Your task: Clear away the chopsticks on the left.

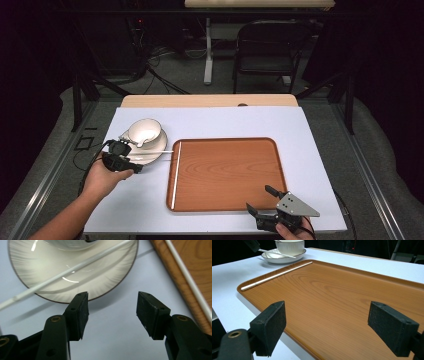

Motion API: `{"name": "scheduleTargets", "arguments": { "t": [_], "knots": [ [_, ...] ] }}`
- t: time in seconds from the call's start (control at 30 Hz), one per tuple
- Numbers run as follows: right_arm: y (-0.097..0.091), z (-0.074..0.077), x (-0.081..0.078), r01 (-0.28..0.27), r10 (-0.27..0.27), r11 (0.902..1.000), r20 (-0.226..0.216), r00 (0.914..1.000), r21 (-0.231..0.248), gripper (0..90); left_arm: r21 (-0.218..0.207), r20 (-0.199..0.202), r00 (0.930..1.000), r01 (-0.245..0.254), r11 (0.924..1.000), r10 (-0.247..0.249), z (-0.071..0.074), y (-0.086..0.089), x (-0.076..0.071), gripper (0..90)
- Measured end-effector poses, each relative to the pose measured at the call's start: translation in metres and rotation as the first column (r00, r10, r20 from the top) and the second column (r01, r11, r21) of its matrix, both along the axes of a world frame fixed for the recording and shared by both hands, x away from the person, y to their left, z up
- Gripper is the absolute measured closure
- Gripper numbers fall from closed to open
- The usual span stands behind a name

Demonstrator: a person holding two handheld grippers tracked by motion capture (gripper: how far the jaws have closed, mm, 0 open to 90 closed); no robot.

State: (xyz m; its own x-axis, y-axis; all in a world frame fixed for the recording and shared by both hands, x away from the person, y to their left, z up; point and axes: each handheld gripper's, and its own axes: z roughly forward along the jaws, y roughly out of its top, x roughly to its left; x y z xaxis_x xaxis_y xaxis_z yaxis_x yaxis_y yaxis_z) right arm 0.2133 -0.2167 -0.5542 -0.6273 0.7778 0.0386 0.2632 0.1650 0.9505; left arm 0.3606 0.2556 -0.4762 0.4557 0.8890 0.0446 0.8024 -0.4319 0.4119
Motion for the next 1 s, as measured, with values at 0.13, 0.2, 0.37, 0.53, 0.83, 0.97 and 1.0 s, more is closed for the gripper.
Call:
{"name": "scheduleTargets", "arguments": {
  "t": [0.13, 0.2, 0.37, 0.53, 0.83, 0.97, 1.0],
  "knots": [
    [0.000, 0.000, 0.000, 0.000, 0.000, 1.0000, 0.000, 1.0000, 0.000, 14.3, 0.078, 0.042, 0.9982, 0.038, 0.9962, -0.042, -0.001, 0.006, 0.002, 43.3],
    [0.000, 0.000, 0.000, 0.000, 0.000, 1.0000, -0.001, 1.0000, 0.000, 14.4, 0.127, 0.063, 0.9955, 0.063, 0.9899, -0.071, -0.001, 0.008, 0.003, 43.7],
    [0.000, 0.000, 0.000, 0.001, -0.001, 1.0000, -0.001, 1.0000, 0.000, 14.3, 0.262, 0.099, 0.9860, 0.103, 0.9594, -0.134, -0.003, 0.017, 0.005, 48.5],
    [0.000, 0.000, 0.000, 0.000, 0.000, 1.0000, 0.000, 1.0000, -0.003, 14.3, 0.351, 0.124, 0.9731, 0.140, 0.9260, -0.194, -0.007, 0.026, 0.006, 54.2],
    [0.000, -0.001, 0.001, 0.003, -0.003, 1.0000, -0.010, 0.9999, -0.003, 14.4, 0.533, 0.136, 0.8890, 0.306, 0.7885, -0.437, -0.013, 0.029, 0.001, 61.2],
    [0.000, -0.001, 0.001, 0.003, -0.003, 1.0000, -0.012, 0.9999, -0.003, 14.4, 0.566, 0.118, 0.8628, 0.348, 0.7475, -0.491, -0.017, 0.027, 0.002, 66.4],
    [0.000, -0.001, 0.001, 0.003, -0.003, 1.0000, -0.012, 0.9999, -0.003, 14.4, 0.565, 0.117, 0.8585, 0.356, 0.7444, -0.499, -0.018, 0.026, 0.002, 67.0]
  ]
}}
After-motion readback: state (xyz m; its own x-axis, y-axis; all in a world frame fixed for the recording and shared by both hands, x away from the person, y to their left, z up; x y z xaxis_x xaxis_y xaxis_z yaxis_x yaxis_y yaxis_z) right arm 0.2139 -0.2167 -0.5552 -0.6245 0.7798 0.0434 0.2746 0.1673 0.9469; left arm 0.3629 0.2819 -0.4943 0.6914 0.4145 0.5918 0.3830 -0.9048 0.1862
